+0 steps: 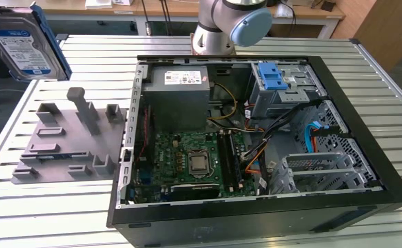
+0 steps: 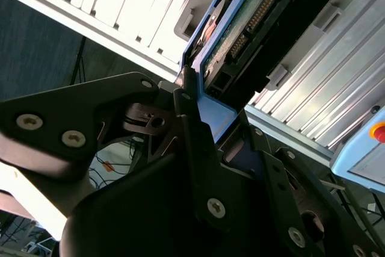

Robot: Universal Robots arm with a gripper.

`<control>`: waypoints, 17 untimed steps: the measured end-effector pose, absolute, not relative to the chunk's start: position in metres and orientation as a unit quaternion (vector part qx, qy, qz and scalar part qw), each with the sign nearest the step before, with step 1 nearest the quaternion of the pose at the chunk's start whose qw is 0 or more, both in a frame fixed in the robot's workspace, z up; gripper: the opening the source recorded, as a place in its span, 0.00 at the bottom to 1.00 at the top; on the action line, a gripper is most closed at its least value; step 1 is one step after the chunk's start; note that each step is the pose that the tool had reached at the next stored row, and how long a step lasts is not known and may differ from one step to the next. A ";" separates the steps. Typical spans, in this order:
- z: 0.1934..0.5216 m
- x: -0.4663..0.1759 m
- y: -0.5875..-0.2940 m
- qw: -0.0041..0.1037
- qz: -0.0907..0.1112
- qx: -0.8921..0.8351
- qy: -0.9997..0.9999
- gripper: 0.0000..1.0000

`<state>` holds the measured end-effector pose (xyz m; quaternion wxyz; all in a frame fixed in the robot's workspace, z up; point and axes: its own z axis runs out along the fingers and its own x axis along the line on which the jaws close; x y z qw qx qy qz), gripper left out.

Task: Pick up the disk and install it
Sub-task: 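Pick up the disk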

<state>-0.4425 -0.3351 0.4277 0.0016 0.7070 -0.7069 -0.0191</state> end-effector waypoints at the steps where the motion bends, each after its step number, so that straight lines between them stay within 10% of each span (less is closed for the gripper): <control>1: 0.428 -0.442 -0.335 0.002 -0.019 0.707 -0.707 0.36; 17: 0.438 -0.442 -0.335 0.002 -0.019 0.707 -0.707 0.36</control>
